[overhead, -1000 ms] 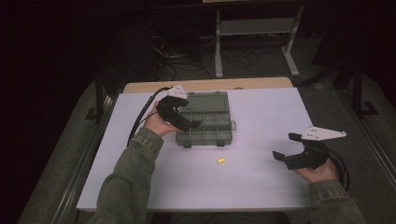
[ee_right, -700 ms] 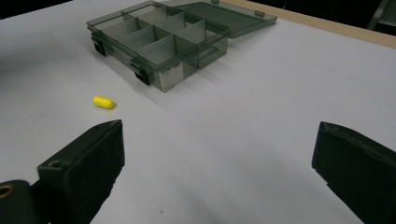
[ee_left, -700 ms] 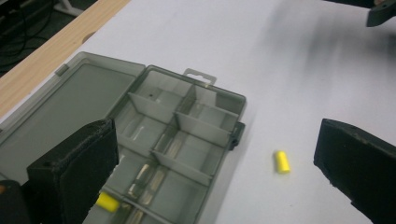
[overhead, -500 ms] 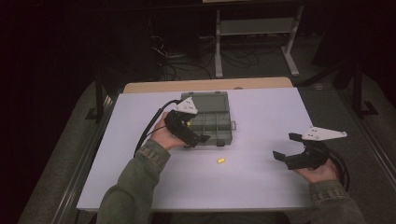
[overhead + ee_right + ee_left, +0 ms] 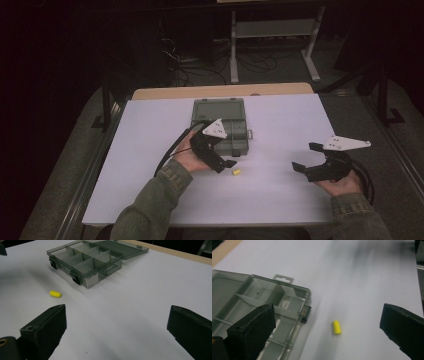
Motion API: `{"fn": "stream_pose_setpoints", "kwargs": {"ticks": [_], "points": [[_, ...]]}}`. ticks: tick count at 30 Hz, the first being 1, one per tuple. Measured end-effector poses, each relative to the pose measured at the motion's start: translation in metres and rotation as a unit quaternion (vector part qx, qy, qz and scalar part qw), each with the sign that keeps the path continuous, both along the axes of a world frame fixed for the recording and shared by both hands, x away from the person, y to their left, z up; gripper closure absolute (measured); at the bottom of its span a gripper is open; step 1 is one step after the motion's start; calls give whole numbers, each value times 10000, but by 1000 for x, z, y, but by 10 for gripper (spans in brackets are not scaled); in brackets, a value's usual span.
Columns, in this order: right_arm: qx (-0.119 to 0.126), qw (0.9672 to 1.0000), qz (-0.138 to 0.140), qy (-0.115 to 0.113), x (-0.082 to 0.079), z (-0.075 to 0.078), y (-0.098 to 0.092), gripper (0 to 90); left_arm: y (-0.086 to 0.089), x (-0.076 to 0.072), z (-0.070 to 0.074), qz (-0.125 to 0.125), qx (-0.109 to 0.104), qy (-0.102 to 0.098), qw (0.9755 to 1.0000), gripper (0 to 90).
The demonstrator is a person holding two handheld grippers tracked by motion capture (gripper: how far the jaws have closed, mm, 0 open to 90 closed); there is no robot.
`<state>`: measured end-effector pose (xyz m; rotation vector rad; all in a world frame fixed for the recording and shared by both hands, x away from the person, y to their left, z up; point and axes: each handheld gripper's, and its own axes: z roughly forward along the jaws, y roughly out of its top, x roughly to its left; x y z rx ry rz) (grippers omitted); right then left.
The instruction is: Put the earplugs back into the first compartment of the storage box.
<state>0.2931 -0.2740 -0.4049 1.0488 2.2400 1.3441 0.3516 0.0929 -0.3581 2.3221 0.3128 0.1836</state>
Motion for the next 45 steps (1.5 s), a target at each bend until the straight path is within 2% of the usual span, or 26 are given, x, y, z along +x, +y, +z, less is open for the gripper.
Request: {"fn": "stream_pose_setpoints", "kwargs": {"ticks": [3, 7, 12, 15, 17, 23, 26, 29, 30, 31, 33, 36, 43, 45], "points": [[1, 10000, 7, -4, 0, 0, 0, 19, -7, -7, -5, -155, 204, -25, 9997, 1], [-5, 10000, 7, 18, 0, 0, 0, 19, -12, -12, -9, -260, 322, -26, 9991, 1], [-27, 10000, 19, 20, 0, -1, 1, 19, -15, -15, -15, -318, 330, 39, 9989, 19], [-27, 10000, 20, 20, 0, -1, 0, 19, -18, -18, -23, -415, 395, 167, 9982, 81], [-27, 10000, 22, 19, 0, -1, 0, 19, -19, -20, -28, -447, 421, 173, 9980, 133], [-25, 10000, 24, 29, 0, -1, 1, 19, -25, -21, -37, -450, 496, 262, 9974, 202], [-25, 10000, 29, 44, 0, -1, 1, 20, -29, -18, -44, -430, 593, 262, 9970, 328], [-32, 10000, 34, 52, 0, -1, 1, 21, -30, -16, -47, -447, 636, 304, 9965, 374], [-31, 10000, 43, 57, 0, -1, 1, 22, -32, -15, -49, -449, 681, 295, 9962, 398], [-36, 10000, 46, 71, 0, -1, 1, 22, -34, -14, -52, -430, 803, 226, 9956, 478], [-29, 10000, 48, 70, 0, -1, 1, 22, -35, -13, -55, -439, 883, 211, 9949, 533], [-32, 10000, 50, 71, 1, -1, 1, 22, -35, -9, -59, -378, 918, 231, 9948, 566], [-56, 9999, 66, 65, 1, -2, 2, 22, -32, 1, -66, -340, 963, 456, 9937, 652], [-58, 9999, 61, 64, 1, -2, 1, 22, -31, 3, -68, -393, 910, 532, 9936, 671]]}}
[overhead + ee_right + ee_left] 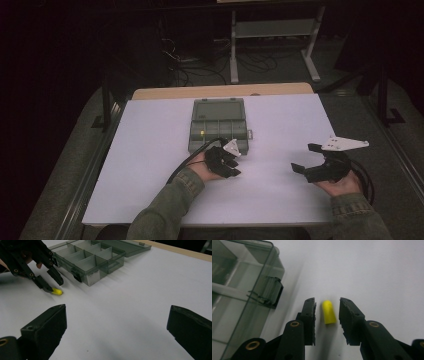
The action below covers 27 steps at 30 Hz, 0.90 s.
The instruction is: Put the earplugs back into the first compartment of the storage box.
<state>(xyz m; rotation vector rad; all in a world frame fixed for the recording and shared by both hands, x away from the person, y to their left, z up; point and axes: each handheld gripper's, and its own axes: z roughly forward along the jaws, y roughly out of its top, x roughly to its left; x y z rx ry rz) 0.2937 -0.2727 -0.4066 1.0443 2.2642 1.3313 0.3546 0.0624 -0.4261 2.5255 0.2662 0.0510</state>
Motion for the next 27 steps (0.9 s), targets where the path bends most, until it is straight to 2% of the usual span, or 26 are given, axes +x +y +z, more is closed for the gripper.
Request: {"fn": "stream_pose_setpoints", "kwargs": {"ticks": [2, 3, 7, 12, 15, 27], "points": [[-3, 10000, -4, 2, 0, 0, 0, 23, 0, 1, -2, -49, 11, 49, 10000, 686], [-9, 10000, -4, 4, 0, 0, 0, 26, -1, 1, -3, -113, 65, 75, 9999, 730], [-15, 10000, -7, 10, 0, 0, 0, 26, -2, 2, -5, -93, 85, 90, 9999, 790], [-14, 10000, -13, 8, 0, 0, 0, 26, -2, 1, -4, -68, 149, 61, 9998, 795], [-16, 10000, -9, 15, 0, -1, 0, 26, 1, 2, -2, -33, 113, 32, 9999, 795], [-25, 10000, -14, 19, 0, -1, 0, 26, 18, 13, 29, 132, -145, -155, 9997, 798]]}}
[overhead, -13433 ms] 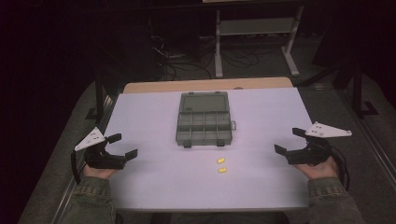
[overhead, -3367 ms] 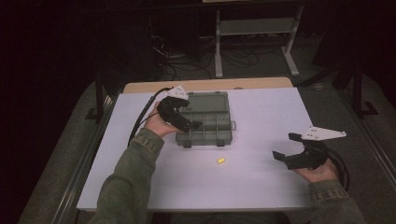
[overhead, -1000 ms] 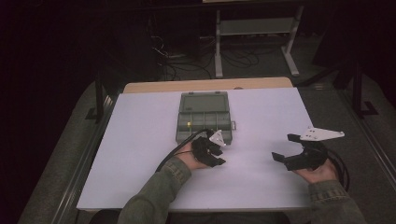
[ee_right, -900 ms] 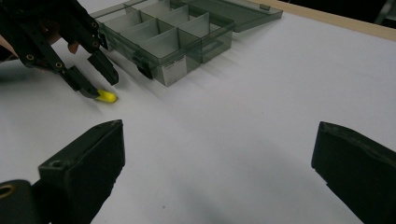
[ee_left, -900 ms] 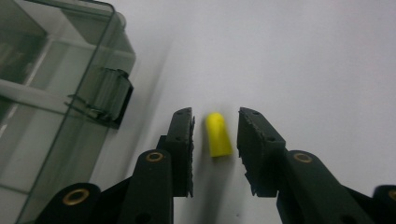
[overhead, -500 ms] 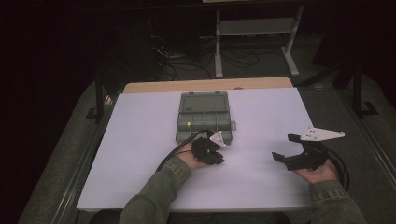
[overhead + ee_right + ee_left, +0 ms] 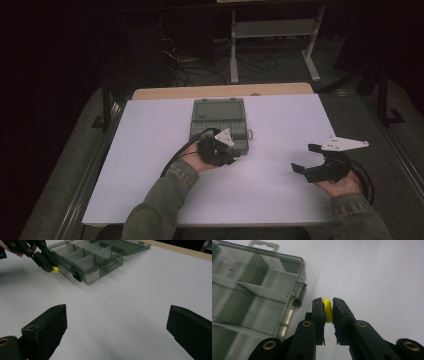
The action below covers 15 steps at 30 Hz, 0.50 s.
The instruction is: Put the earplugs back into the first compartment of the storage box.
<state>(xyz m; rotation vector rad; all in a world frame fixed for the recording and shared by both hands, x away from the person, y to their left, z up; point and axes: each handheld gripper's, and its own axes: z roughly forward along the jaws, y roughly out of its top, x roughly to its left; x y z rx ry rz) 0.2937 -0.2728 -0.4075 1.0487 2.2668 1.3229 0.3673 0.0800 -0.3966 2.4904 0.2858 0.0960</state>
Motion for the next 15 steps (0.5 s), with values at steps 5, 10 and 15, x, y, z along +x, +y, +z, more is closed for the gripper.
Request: {"fn": "stream_pose_setpoints", "kwargs": {"ticks": [5, 10, 15], "points": [[1, 10000, -1, 3, 0, 0, 0, 26, 9, 6, 15, 101, -200, -72, 9997, 802], [-4, 10000, -3, 8, 0, 0, 0, 26, 15, 12, 29, 121, -174, -181, 9996, 803], [-7, 10000, -1, 11, 0, 0, 0, 26, 21, 20, 40, 220, -219, -281, 9991, 804]]}}
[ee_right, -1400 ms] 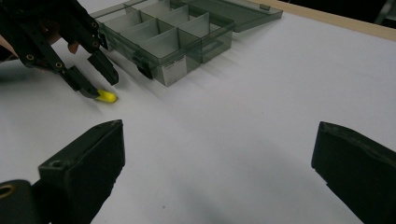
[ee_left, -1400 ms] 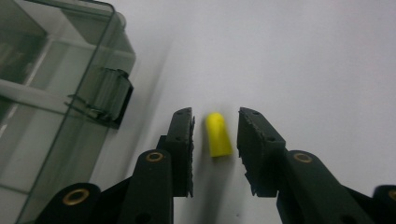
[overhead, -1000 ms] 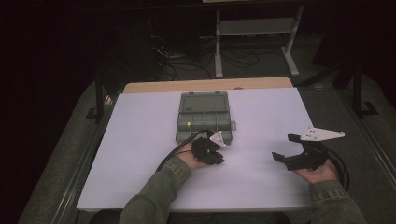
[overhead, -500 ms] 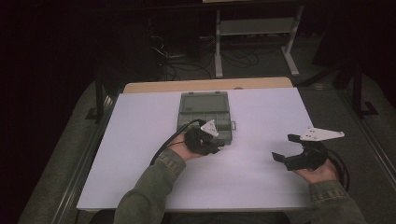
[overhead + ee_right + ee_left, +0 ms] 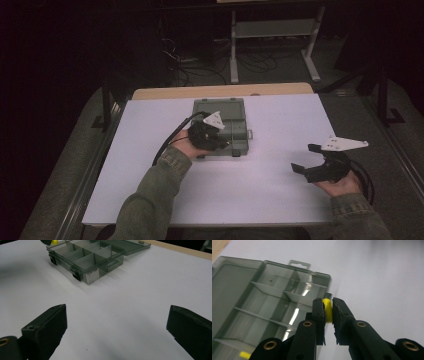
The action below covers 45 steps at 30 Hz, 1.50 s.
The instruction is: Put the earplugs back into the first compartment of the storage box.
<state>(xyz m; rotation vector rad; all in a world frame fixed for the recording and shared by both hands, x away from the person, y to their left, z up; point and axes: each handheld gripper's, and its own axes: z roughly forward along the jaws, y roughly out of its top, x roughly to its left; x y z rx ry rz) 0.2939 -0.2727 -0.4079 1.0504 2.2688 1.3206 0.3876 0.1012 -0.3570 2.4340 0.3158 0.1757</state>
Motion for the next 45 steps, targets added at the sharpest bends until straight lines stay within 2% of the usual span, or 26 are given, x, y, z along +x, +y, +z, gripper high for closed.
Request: {"fn": "stream_pose_setpoints", "kwargs": {"ticks": [12, 16, 19, 22, 32, 33, 34, 35, 41, 45], "points": [[5, 10000, -3, 28, 1, -1, 0, 26, 21, 29, 24, 410, -53, -192, 9990, 806], [0, 10000, 2, 23, 0, -1, 0, 26, 26, 37, 28, 540, -93, -200, 9983, 808], [12, 10000, 0, 19, 0, -1, 0, 26, 33, 47, 29, 727, -106, -213, 9971, 809], [21, 10000, -5, 21, 0, -1, -1, 26, 37, 50, 29, 797, -129, -285, 9963, 810], [16, 10000, -4, 28, 0, -1, -1, 26, 54, 68, 20, 1211, -266, -302, 9918, 812], [22, 10000, -1, 21, 0, -1, -1, 26, 56, 70, 17, 1234, -177, -303, 9917, 812], [22, 10000, -1, 21, 0, -1, -1, 26, 56, 70, 17, 1234, -177, -303, 9917, 811], [22, 10000, -8, 19, 0, -1, -1, 26, 57, 73, 14, 1308, -131, -303, 9909, 812], [21, 10000, -8, 16, 0, -1, -1, 26, 59, 79, 7, 1417, -65, -232, 9896, 812], [8, 10000, -13, 19, 1, -1, -2, 26, 59, 83, -6, 1501, -48, -137, 9886, 811]]}}
